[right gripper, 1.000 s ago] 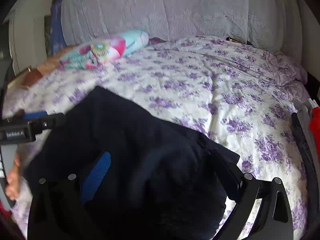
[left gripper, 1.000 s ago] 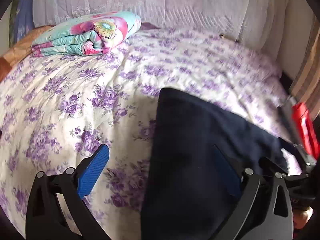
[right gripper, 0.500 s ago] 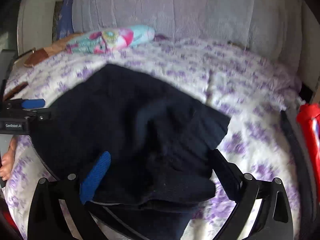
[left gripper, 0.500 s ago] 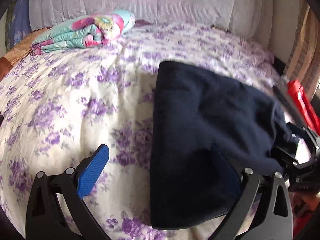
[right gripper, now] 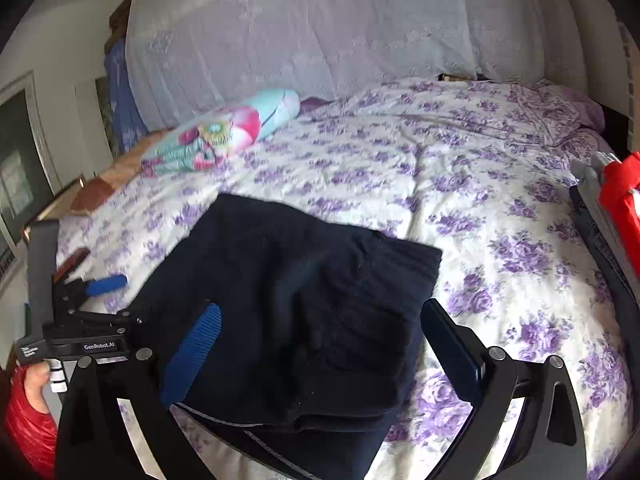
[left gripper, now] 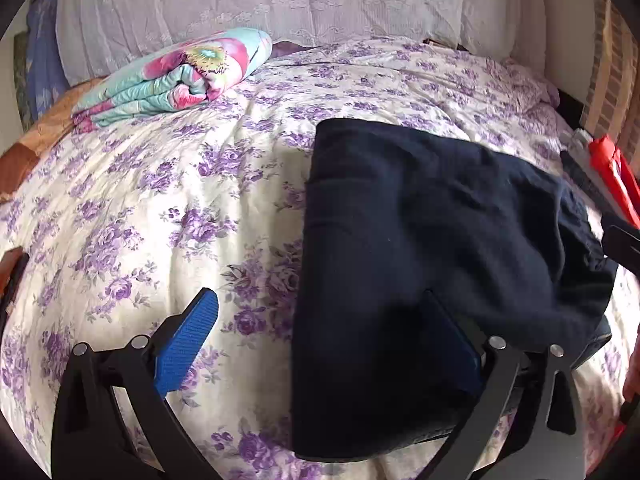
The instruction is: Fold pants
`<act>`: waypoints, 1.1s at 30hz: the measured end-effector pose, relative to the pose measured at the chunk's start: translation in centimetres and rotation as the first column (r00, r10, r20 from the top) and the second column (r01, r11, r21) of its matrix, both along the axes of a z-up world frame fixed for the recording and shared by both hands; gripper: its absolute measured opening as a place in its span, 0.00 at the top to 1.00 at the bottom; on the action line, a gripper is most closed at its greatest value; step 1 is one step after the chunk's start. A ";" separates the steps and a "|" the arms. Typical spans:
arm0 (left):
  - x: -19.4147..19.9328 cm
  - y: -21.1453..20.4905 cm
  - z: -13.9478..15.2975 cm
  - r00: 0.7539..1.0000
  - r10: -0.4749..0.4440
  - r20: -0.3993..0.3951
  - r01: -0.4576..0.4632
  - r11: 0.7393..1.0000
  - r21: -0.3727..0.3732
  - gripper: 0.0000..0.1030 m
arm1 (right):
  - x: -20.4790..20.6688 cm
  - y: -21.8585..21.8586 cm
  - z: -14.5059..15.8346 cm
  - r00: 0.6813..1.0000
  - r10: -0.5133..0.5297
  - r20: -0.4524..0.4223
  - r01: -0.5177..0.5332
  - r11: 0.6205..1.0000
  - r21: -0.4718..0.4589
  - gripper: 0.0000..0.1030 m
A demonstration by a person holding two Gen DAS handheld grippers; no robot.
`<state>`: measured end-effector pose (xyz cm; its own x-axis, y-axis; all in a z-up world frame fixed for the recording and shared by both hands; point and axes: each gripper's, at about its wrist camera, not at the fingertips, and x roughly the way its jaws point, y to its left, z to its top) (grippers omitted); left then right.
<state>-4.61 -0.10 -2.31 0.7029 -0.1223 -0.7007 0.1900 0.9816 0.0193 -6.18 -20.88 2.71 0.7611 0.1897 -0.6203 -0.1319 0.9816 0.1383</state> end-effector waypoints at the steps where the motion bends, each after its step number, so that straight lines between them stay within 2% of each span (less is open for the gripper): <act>1: -0.4 -0.6 0.0 0.999 0.011 0.036 -0.013 0.999 0.046 0.05 | 0.6 0.7 -1.1 0.999 0.007 -0.033 -0.008 0.999 -0.038 0.03; 2: -0.8 -0.9 0.1 0.998 0.015 0.061 -0.020 0.997 0.076 0.05 | 1.0 1.3 -2.3 0.998 -0.011 -0.054 0.005 0.995 -0.103 0.03; 3: -1.1 -1.3 0.3 0.997 0.022 0.079 -0.030 0.994 0.103 0.05 | 1.6 1.6 -3.1 0.995 -0.020 -0.102 0.007 0.992 -0.127 0.03; 4: -1.2 -1.4 0.3 0.996 0.025 0.086 -0.035 0.992 0.117 0.05 | 1.6 1.2 -3.0 0.994 -0.019 -0.105 0.008 0.995 -0.100 0.03; 7: -1.1 -1.1 0.3 0.996 0.025 0.082 -0.034 0.993 0.110 0.05 | 0.8 0.0 -1.2 0.997 -0.060 -0.050 0.058 0.998 -0.036 0.03; 9: -0.8 -0.7 0.2 0.998 0.027 0.065 -0.032 0.996 0.078 0.04 | 0.0 -0.4 1.0 0.999 -0.049 0.019 0.048 0.998 0.032 0.03; 11: -0.8 -0.4 0.1 0.998 0.031 0.052 -0.034 0.998 0.057 0.04 | -0.1 -0.2 3.0 0.996 -0.038 0.075 0.035 0.998 0.045 0.03; 14: -0.8 -0.4 0.1 0.998 0.035 0.055 -0.038 0.997 0.060 0.04 | 1.3 1.3 3.8 0.995 -0.050 0.083 0.053 0.998 -0.035 0.03; 17: -0.9 -0.6 0.1 0.998 0.036 0.060 -0.041 0.997 0.070 0.04 | 3.6 3.1 1.2 1.000 -0.010 -0.027 0.007 0.996 -0.085 0.03; 18: -0.9 -0.6 0.1 0.998 0.036 0.059 -0.040 0.997 0.067 0.04 | 4.3 4.0 -0.2 0.998 -0.028 -0.058 0.018 0.986 -0.165 0.03; 20: -0.8 -0.5 0.1 0.998 0.035 0.052 -0.038 0.998 0.057 0.04 | 3.9 5.8 -2.0 1.000 -0.022 0.009 0.023 0.936 -0.352 0.03; 21: -0.8 -0.4 0.0 0.998 0.037 0.048 -0.040 0.998 0.053 0.04 | 3.4 6.1 -1.9 0.999 -0.024 0.030 0.033 0.931 -0.365 0.03; 23: -0.7 -0.2 0.0 0.998 0.038 0.043 -0.039 0.998 0.042 0.04 | 2.8 5.8 -1.1 1.000 -0.009 0.030 0.019 0.940 -0.342 0.03; 26: -0.6 0.0 0.0 0.999 0.037 0.037 -0.039 0.999 0.031 0.04 | 0.7 4.1 0.6 0.994 -0.023 0.110 0.052 0.961 -0.272 0.03; 28: -0.6 0.1 -0.1 0.999 0.038 0.034 -0.039 0.999 0.026 0.04 | -0.2 2.7 1.1 0.991 -0.042 0.130 0.074 0.966 -0.248 0.03; 30: -0.5 0.1 -0.1 0.999 0.036 0.032 -0.037 0.999 0.024 0.04 | 0.4 1.2 -0.1 0.995 -0.078 0.061 0.091 0.964 -0.248 0.03; 31: -0.5 0.1 -0.1 0.999 0.036 0.032 -0.037 0.999 0.023 0.04 | 1.3 0.3 -1.4 0.995 -0.102 -0.013 0.096 0.965 -0.243 0.03; 32: -0.6 0.1 -0.1 0.999 0.037 0.034 -0.038 0.999 0.024 0.04 | 2.0 -0.9 -2.6 0.993 -0.087 -0.085 0.073 0.984 -0.160 0.03; 33: -0.5 0.1 0.0 0.999 0.039 0.034 -0.040 0.999 0.026 0.04 | 2.4 -2.4 -3.1 0.988 -0.075 -0.136 0.072 0.997 -0.027 0.03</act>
